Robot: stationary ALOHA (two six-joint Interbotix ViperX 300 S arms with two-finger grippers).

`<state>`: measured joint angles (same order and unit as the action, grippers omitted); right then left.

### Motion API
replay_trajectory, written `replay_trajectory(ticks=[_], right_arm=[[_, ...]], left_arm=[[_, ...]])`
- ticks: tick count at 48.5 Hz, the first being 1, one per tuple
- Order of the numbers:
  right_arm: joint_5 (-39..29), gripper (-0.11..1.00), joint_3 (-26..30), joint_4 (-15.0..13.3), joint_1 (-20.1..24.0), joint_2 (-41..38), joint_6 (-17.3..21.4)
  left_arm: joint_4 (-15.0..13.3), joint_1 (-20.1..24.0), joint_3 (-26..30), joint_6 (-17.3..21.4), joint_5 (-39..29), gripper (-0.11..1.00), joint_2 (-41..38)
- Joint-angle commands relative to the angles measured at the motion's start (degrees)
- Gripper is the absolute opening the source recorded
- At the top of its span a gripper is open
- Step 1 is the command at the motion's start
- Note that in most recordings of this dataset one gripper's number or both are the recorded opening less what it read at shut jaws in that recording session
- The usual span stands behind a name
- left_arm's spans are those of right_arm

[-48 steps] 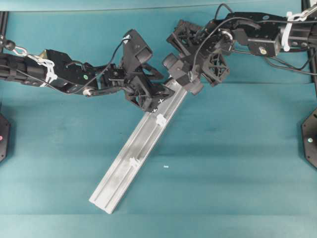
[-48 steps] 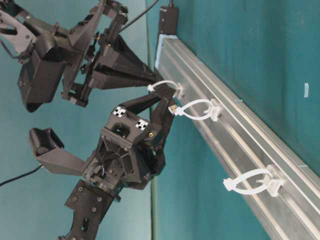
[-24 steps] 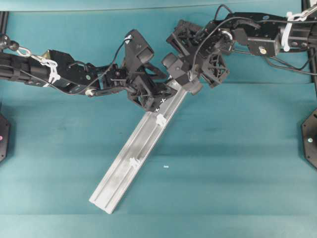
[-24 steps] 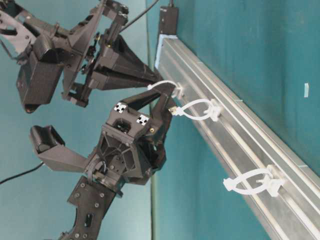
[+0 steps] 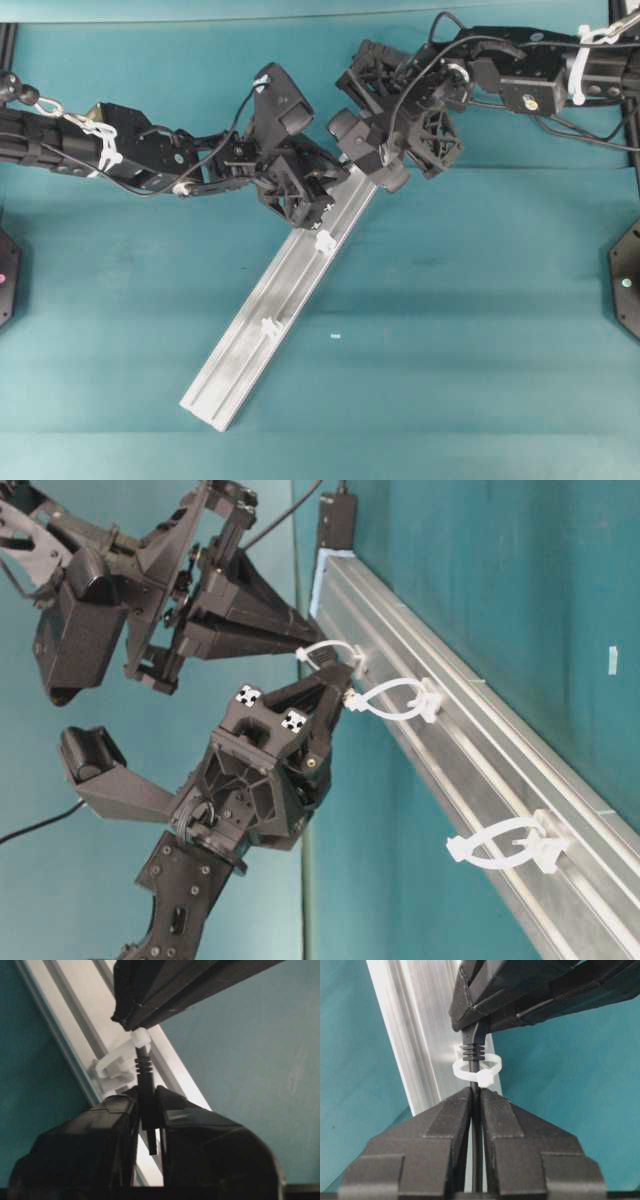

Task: Pass the USB cable through three rings with both arms.
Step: 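Move the left gripper to the connector beyond the first ring and grasp it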

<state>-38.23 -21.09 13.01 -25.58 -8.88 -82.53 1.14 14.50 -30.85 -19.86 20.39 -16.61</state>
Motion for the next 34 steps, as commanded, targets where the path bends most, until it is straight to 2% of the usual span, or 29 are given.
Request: replay_trajectory(ticks=[1, 14, 20, 28, 34], right_arm=[[0.4, 0.11, 0.3, 0.2, 0.3, -0.2, -0.4], [1.0, 0.11, 0.1, 0.2, 0.3, -0.1, 0.1], [4.0, 0.11, -0.8, 0.2, 0.3, 0.2, 0.7], [8.5, 0.11, -2.2, 0.2, 0.2, 0.7, 4.7], [8.8, 0.14, -2.5, 0.2, 0.2, 1.0, 7.3]], left_arm=[[0.4, -0.8, 0.5, 0.2, 0.4, 0.09, 0.6], [0.4, -0.8, 0.8, -0.1, 0.4, 0.09, 0.7], [0.4, -0.8, 0.8, -0.6, 0.4, 0.09, 0.7], [0.2, -0.8, 0.4, -2.9, 0.4, 0.09, 1.7], [0.2, -0.8, -0.2, -3.1, 0.3, 0.09, 2.0]])
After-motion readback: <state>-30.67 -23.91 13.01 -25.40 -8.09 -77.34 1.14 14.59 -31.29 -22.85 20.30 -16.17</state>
